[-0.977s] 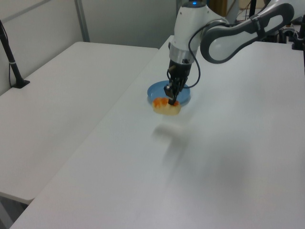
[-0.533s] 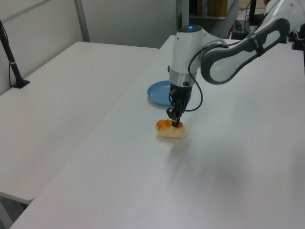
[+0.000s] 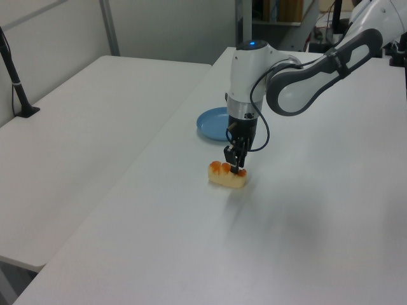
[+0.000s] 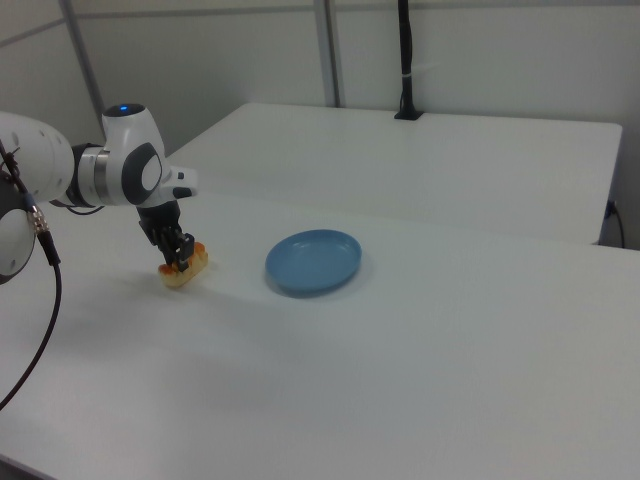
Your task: Put the bread on the table
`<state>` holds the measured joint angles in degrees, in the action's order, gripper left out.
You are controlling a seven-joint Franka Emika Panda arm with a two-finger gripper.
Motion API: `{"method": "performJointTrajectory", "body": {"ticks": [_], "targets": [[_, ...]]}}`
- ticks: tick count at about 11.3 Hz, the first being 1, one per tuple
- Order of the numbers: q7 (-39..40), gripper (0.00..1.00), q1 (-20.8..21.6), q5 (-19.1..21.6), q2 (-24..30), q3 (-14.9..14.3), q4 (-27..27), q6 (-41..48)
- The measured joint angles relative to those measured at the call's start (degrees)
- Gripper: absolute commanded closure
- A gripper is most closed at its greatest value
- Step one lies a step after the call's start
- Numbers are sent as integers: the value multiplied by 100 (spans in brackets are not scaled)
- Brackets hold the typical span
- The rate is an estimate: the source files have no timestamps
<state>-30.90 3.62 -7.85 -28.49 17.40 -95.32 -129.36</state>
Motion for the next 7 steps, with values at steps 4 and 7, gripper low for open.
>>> {"method": "performJointTrajectory", "body": {"ticks": [4,7], "targets": [[-12,0,-195,-2,460,-12,96,734],[-4,0,-827,-1,1418,-35,360,2341]]}}
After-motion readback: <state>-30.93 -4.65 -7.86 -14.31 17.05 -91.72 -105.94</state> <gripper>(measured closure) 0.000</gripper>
